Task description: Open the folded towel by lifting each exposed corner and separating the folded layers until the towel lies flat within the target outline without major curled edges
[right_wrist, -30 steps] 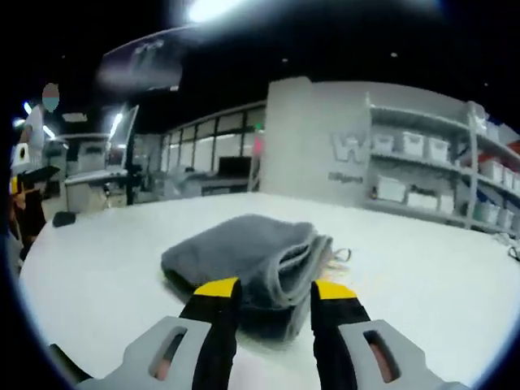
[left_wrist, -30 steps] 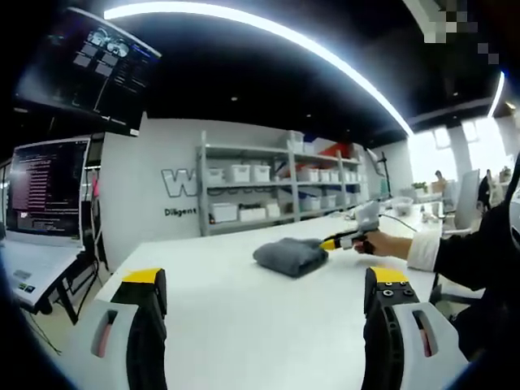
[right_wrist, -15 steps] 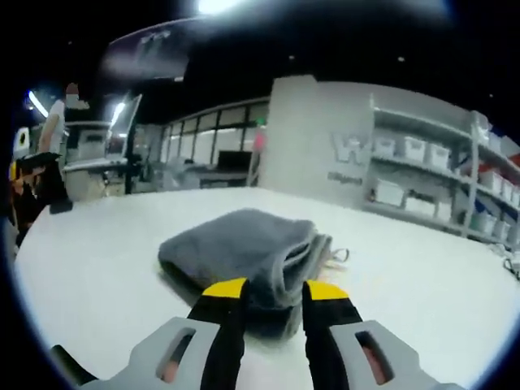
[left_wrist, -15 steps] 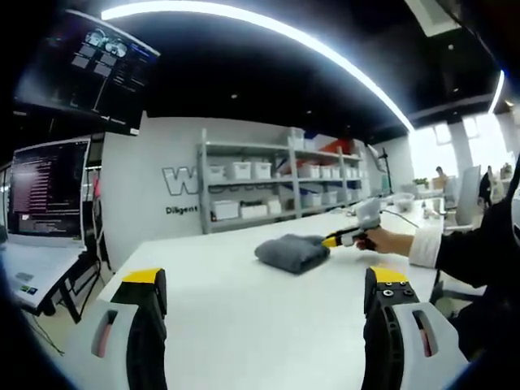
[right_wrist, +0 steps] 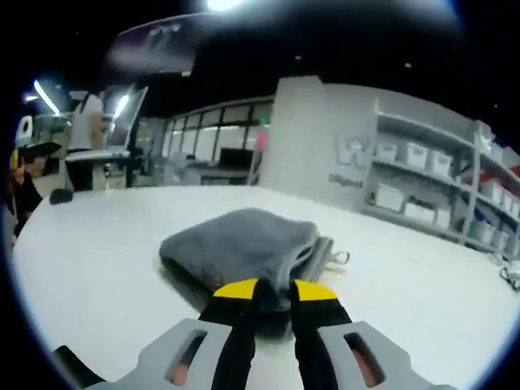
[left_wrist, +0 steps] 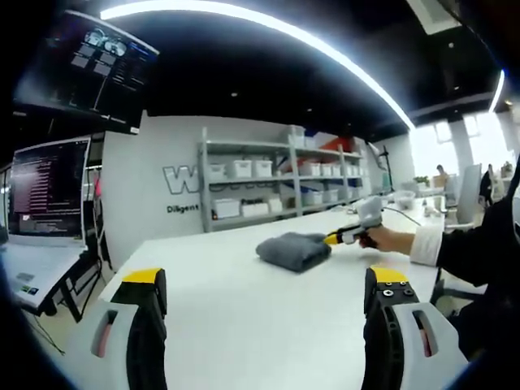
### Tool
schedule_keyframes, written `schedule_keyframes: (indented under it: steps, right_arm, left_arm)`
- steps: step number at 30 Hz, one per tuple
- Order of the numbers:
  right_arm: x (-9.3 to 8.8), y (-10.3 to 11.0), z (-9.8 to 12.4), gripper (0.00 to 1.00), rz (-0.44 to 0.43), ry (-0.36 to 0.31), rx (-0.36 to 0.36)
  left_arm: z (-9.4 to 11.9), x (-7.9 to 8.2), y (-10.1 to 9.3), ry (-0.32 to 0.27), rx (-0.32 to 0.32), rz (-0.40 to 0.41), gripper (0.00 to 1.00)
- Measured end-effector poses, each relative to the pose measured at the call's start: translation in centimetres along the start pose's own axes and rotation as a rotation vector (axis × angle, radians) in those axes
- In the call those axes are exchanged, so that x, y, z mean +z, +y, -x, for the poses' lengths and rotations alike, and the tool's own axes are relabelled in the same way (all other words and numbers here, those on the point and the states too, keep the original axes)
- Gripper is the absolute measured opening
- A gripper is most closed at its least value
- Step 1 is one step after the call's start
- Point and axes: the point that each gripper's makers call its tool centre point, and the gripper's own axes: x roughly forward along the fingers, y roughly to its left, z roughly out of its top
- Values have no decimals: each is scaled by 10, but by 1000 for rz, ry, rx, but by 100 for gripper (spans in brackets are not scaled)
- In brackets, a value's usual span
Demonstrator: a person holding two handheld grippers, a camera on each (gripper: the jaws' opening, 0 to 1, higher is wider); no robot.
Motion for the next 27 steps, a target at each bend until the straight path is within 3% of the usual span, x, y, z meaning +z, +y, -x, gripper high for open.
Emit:
schedule_keyframes:
  steps: [8, 27]
  right_arm:
    - [6, 0, 5, 3, 32, -19, -9]
    - [33, 17, 19, 2, 70, -116, 12]
  left_arm:
    - [0, -1, -1, 2, -1, -2, 99]
    - [2, -1, 0, 5, 4, -3, 99]
